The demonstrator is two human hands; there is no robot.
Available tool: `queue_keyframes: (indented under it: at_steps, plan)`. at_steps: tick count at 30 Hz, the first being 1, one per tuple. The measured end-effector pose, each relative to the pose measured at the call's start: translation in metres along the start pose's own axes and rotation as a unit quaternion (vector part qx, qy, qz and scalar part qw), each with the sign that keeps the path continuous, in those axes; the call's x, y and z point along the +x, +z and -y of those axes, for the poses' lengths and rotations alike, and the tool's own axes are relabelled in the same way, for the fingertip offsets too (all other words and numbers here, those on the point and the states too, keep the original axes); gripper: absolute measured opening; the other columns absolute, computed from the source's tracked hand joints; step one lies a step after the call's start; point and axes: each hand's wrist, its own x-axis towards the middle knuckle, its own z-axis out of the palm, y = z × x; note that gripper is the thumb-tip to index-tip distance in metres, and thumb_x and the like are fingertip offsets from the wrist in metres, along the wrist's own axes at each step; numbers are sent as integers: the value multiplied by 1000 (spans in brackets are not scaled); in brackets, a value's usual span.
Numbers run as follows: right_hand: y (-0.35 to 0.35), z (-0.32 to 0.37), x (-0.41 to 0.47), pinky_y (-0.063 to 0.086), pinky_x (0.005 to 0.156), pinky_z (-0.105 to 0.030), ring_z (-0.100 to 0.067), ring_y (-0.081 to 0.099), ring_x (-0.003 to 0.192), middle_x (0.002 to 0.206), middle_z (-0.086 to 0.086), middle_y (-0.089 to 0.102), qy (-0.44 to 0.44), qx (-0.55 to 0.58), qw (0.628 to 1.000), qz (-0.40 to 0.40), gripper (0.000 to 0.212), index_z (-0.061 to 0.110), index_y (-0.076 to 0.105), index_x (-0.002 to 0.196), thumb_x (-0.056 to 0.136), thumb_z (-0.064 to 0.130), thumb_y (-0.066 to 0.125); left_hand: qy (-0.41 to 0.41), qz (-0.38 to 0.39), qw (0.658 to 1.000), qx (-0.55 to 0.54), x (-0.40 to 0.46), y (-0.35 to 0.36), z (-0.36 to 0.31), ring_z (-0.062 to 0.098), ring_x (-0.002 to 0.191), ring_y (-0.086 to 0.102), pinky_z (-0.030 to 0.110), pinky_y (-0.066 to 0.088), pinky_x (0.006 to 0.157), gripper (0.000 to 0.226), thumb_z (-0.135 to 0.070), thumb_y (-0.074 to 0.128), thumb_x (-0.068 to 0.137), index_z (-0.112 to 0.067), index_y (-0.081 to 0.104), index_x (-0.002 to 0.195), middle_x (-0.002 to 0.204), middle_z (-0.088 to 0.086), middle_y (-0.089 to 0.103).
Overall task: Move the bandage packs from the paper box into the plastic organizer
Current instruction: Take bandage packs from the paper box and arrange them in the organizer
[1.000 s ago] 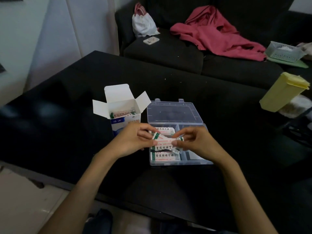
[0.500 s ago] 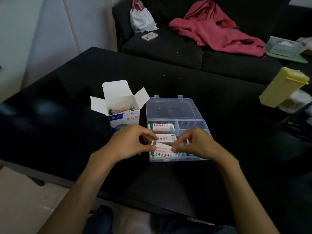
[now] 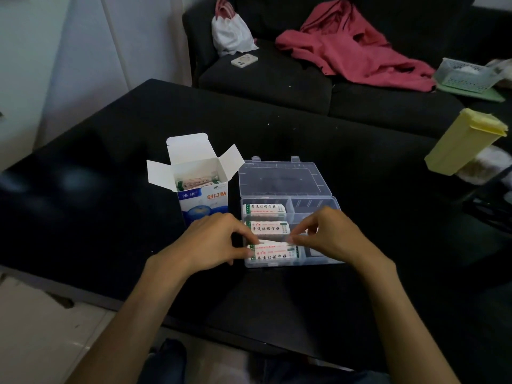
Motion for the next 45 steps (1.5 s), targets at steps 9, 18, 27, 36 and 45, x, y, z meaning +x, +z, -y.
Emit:
queue_keyframes:
  at_steps: [9, 18, 27, 36, 45]
  plan:
    - [-1, 16, -4, 51, 85, -35, -7, 58, 85, 81, 14, 54, 17, -40, 998, 53, 17, 39, 68, 99, 83, 41, 68, 16, -27, 999, 7, 4, 2, 2, -7, 58, 61, 11, 39, 59, 27, -35, 69, 84, -40, 62, 110, 97, -25, 66]
    - [-13, 12, -9, 50, 87, -33, -13, 57, 97, 106, 6, 62, 111, -69, 991, 29, 18, 30, 69, 104, 89, 37, 62, 33, -21, 997, 61, 8, 8, 4, -4, 68, 51, 13, 37, 63, 28, -43, 61, 87, -43, 64, 115, 119, -21, 59]
    - [11, 34, -9, 44, 82, -33, -20, 57, 104, 115, 0, 60, 134, -170, 976, 16, 32, 22, 61, 113, 86, 37, 66, 38, -47, 995, 81, 6, 6, 5, -1, 90, 55, 23, 46, 76, 23, -47, 63, 86, -41, 68, 108, 110, -21, 63]
    - [-11, 31, -7, 39, 55, -21, -4, 47, 54, 65, 5, 59, 128, 12, 989, 69, 17, 18, 73, 95, 89, 31, 64, 34, -26, 996, 74, 8, 7, 3, -6, 61, 50, 14, 39, 62, 27, -43, 61, 88, -43, 65, 115, 100, -17, 67]
    - [9, 29, -2, 50, 89, -38, -21, 62, 96, 103, -3, 67, 152, -110, 981, 50, 25, 18, 66, 109, 86, 28, 64, 23, 3, 999, 44, 9, 8, 6, -7, 60, 58, 12, 39, 60, 28, -41, 59, 91, -42, 62, 118, 101, -16, 68]
